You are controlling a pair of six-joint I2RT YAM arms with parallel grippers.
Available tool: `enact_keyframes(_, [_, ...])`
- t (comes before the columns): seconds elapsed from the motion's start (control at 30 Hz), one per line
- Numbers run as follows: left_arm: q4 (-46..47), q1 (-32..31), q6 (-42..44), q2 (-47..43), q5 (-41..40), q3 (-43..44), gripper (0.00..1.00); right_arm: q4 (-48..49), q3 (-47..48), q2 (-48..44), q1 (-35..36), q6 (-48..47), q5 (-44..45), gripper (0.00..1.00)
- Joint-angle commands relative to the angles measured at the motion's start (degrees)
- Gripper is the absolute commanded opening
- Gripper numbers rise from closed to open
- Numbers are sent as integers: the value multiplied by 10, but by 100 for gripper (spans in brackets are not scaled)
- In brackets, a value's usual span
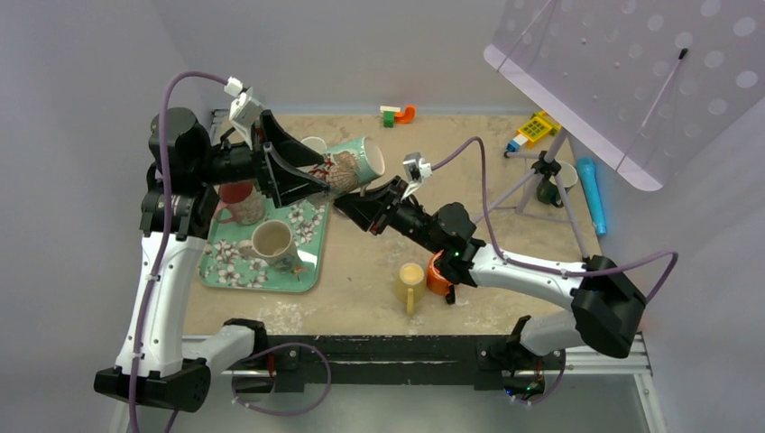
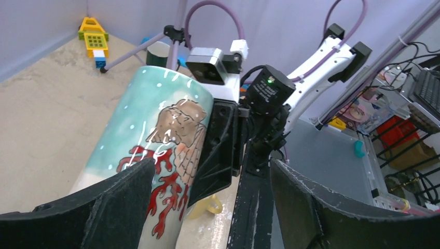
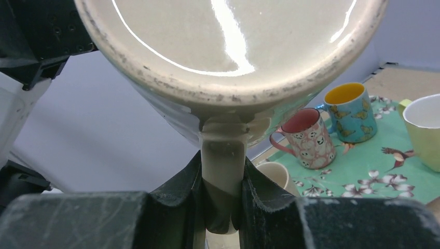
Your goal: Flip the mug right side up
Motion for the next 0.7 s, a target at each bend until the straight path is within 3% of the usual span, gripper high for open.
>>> enact_keyframes(0.0, [-69,0,53,5,-38,23,85,131,14,-79,7,-21,40,0])
enact_keyframes(0.2, [-72,13,28,18,-32,62,86,83,11,-158,7,-81,69,0])
enact_keyframes(0.3, [-2,12,-49,25,-7,28,86,77,14,-175,7,-81,61,0])
enact_keyframes(0.5, [74,-13,-96,9,12,4,86,103,56,-106,8,-34,1,0])
enact_keyframes(0.67, [111,-19,-119,-21,34,-10,82,127,61,-73,8,-22,0,0])
